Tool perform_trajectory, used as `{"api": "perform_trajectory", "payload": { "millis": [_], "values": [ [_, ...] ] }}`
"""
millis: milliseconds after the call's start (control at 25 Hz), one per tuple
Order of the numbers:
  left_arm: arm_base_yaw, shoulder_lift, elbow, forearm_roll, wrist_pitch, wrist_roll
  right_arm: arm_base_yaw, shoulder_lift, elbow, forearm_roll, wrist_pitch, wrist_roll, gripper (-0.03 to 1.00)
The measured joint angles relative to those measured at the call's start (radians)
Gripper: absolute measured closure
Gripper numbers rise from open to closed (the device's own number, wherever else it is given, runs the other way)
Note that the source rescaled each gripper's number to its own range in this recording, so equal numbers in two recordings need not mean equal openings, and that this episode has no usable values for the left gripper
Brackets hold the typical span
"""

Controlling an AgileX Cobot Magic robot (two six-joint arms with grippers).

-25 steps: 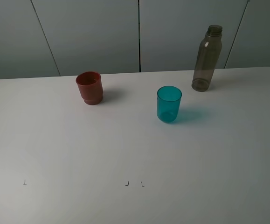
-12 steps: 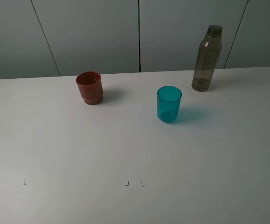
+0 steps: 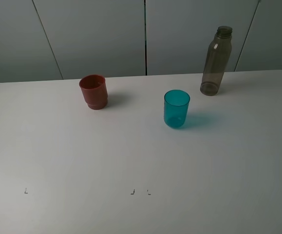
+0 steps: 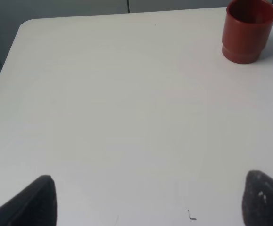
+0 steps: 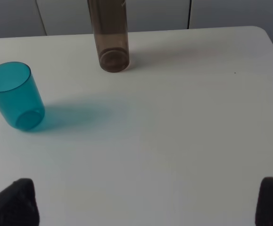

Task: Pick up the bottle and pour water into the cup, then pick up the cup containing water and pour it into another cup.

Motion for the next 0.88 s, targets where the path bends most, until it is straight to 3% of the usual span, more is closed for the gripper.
{"api": "perform_trajectory", "payload": {
  "millis": [880],
  "values": [
    [0.000,0.000,0.000,0.000,0.000,-0.007,0.000,0.000,0.000,0.000,0.000,0.000,-0.03]
  ]
}}
